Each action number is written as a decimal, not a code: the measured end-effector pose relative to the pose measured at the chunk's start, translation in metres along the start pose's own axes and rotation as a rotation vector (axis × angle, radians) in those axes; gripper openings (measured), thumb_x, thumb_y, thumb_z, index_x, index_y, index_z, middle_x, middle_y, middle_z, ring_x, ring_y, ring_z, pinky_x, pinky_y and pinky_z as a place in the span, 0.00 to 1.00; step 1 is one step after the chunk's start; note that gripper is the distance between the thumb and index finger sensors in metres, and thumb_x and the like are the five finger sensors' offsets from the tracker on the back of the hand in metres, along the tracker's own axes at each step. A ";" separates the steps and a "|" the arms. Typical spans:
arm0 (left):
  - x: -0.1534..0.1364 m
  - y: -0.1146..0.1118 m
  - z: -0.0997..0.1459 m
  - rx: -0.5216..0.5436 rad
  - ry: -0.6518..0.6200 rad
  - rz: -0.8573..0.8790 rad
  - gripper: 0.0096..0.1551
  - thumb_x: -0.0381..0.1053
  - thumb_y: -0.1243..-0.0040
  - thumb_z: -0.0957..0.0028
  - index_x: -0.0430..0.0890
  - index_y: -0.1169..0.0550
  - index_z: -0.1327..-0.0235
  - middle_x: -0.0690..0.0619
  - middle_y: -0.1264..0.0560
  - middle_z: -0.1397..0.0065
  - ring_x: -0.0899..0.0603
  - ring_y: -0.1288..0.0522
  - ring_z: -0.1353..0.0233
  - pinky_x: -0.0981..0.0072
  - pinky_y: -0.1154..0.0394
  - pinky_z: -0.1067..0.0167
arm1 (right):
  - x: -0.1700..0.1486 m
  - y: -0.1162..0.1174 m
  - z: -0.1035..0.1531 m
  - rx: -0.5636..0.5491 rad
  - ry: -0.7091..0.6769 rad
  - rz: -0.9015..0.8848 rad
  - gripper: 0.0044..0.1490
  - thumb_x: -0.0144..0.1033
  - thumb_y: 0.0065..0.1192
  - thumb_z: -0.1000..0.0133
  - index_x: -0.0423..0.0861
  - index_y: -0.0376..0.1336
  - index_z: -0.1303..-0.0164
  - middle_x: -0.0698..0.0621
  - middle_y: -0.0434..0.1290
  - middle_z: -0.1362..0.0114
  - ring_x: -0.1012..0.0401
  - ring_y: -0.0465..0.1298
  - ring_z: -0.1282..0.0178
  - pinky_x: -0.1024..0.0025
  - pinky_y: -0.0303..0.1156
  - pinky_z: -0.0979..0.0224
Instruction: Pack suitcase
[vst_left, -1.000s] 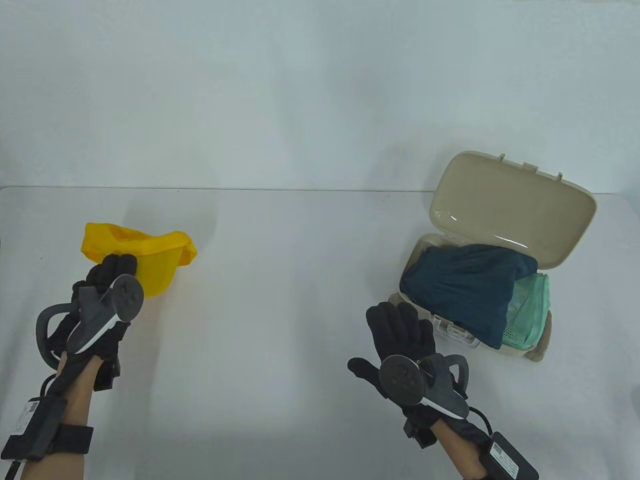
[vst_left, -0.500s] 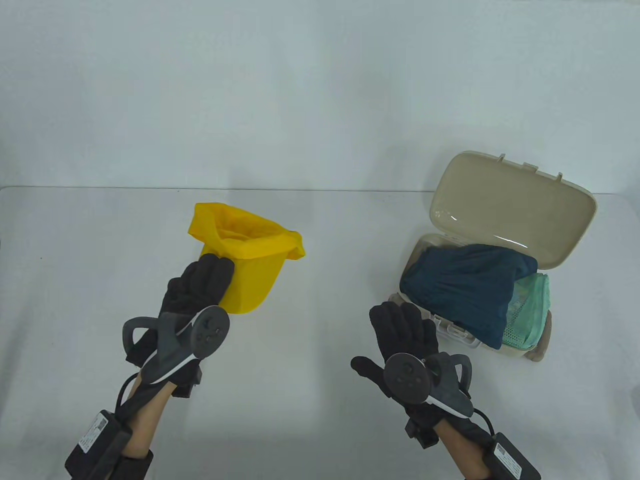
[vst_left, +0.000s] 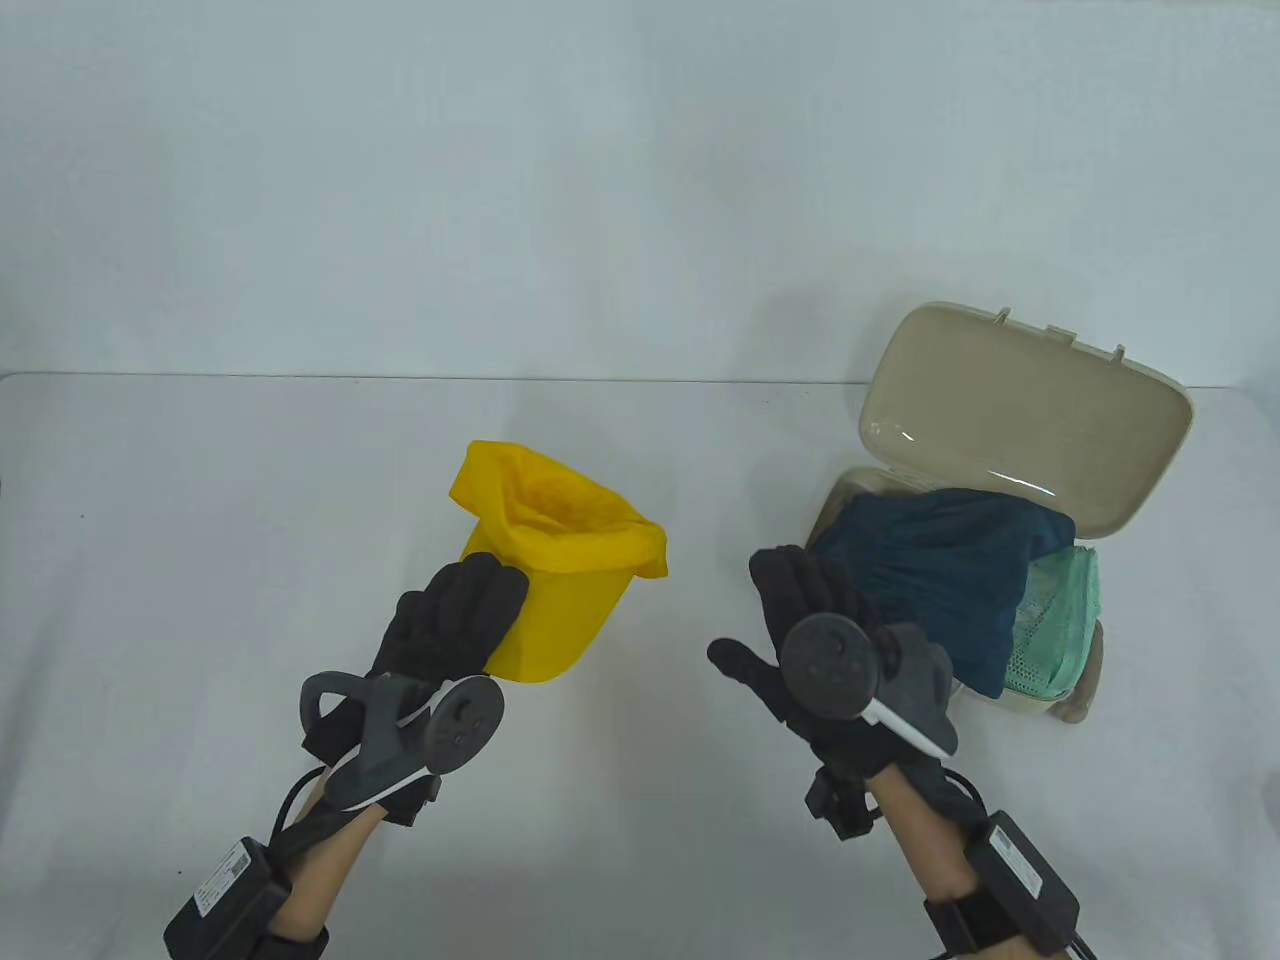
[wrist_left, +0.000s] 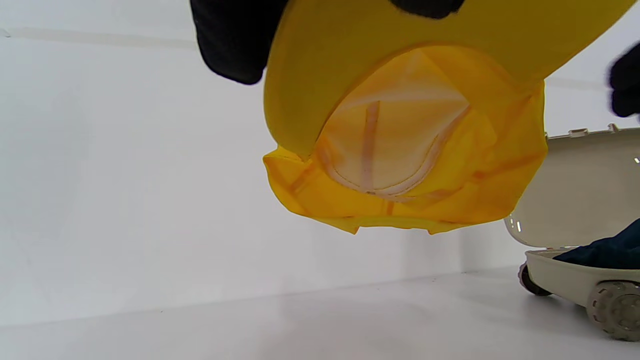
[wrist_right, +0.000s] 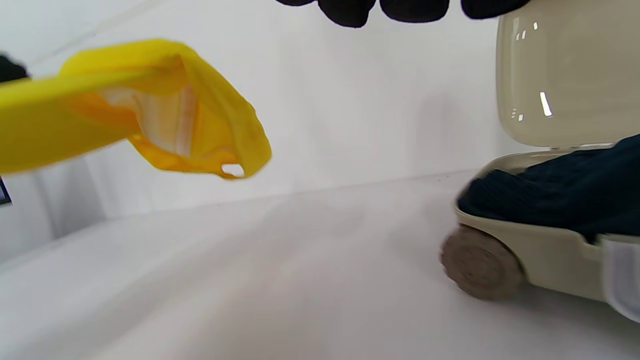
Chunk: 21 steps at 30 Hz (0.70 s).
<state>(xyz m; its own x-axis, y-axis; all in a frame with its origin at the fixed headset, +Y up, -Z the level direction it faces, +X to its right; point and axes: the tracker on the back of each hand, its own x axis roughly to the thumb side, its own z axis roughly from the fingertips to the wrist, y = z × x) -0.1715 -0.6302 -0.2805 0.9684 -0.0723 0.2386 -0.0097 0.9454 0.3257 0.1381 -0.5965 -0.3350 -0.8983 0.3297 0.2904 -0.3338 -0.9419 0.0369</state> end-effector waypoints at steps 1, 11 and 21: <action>0.002 0.001 0.001 0.007 -0.007 0.000 0.34 0.50 0.59 0.40 0.63 0.51 0.21 0.54 0.45 0.13 0.43 0.35 0.16 0.52 0.33 0.22 | 0.002 -0.006 -0.007 0.013 0.004 -0.031 0.60 0.74 0.36 0.47 0.44 0.41 0.13 0.40 0.50 0.10 0.35 0.56 0.13 0.33 0.58 0.22; 0.017 0.018 0.012 0.111 -0.117 0.043 0.34 0.50 0.60 0.41 0.64 0.52 0.22 0.55 0.46 0.13 0.43 0.35 0.15 0.53 0.33 0.21 | -0.004 -0.026 -0.115 0.347 0.115 -0.425 0.65 0.76 0.35 0.47 0.38 0.40 0.13 0.36 0.55 0.12 0.34 0.62 0.17 0.32 0.60 0.24; 0.015 0.020 0.014 0.152 -0.188 0.116 0.34 0.50 0.61 0.41 0.66 0.54 0.23 0.56 0.47 0.13 0.44 0.36 0.15 0.54 0.34 0.21 | -0.030 0.030 -0.127 0.637 -0.041 -0.919 0.69 0.78 0.36 0.49 0.32 0.47 0.15 0.35 0.73 0.25 0.39 0.79 0.32 0.40 0.75 0.33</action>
<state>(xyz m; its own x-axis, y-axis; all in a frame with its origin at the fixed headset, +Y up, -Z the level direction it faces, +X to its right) -0.1610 -0.6174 -0.2573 0.8956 -0.0369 0.4433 -0.1692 0.8933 0.4164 0.1188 -0.6268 -0.4644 -0.3715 0.9259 -0.0681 -0.6480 -0.2061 0.7332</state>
